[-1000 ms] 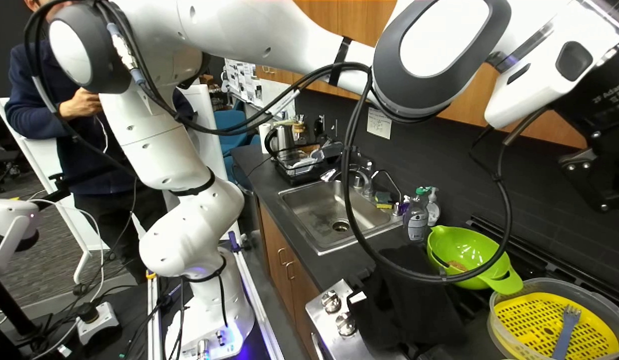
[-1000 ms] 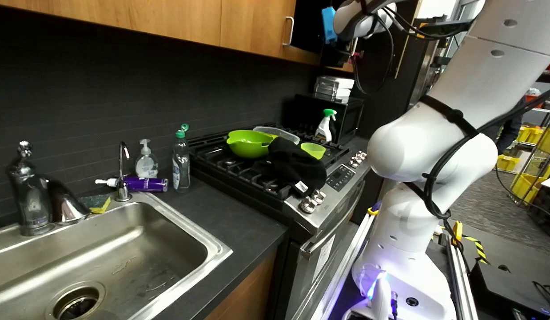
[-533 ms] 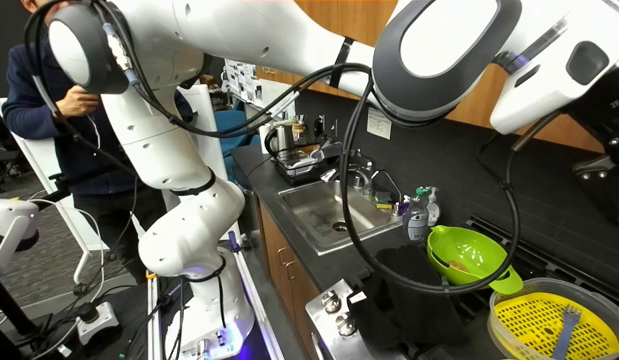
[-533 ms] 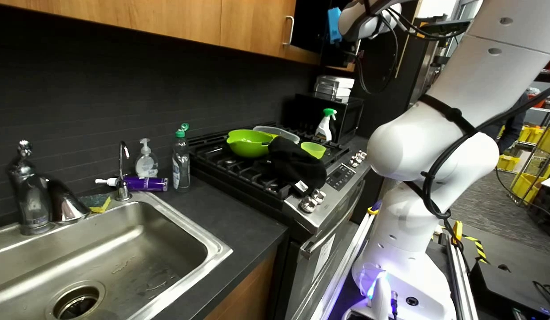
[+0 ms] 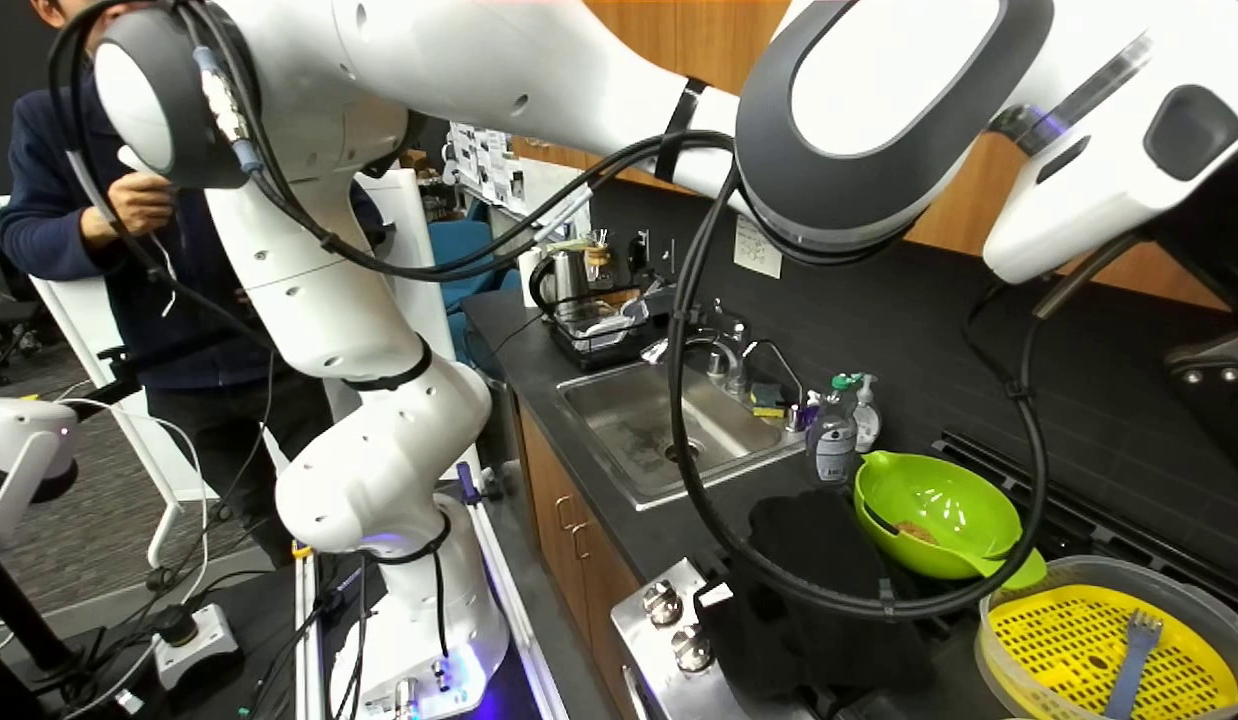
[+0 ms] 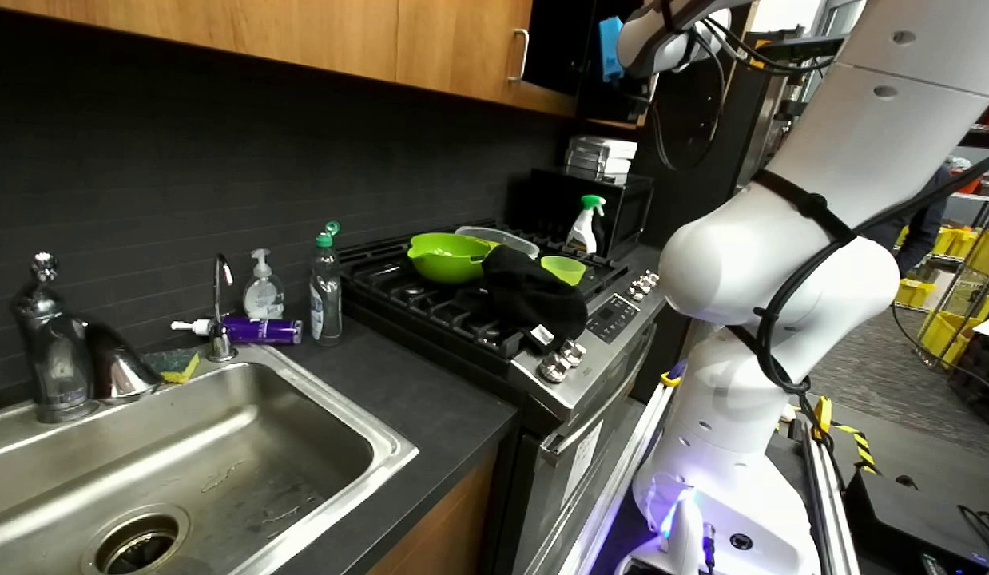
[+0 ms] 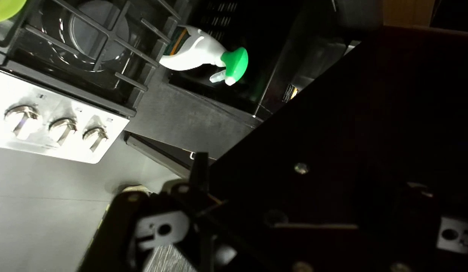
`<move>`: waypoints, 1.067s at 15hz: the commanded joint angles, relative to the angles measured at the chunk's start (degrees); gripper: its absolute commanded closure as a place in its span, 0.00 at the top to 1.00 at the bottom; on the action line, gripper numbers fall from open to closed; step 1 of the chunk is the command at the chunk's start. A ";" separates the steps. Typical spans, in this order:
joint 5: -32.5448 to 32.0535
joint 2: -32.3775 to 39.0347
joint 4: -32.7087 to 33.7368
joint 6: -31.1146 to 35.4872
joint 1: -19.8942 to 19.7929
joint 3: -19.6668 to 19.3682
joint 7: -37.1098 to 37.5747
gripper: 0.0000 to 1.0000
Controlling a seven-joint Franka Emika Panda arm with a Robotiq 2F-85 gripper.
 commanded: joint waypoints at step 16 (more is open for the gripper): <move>-4.26 -0.02 -0.09 -0.37 -6.63 -0.55 5.19 1.00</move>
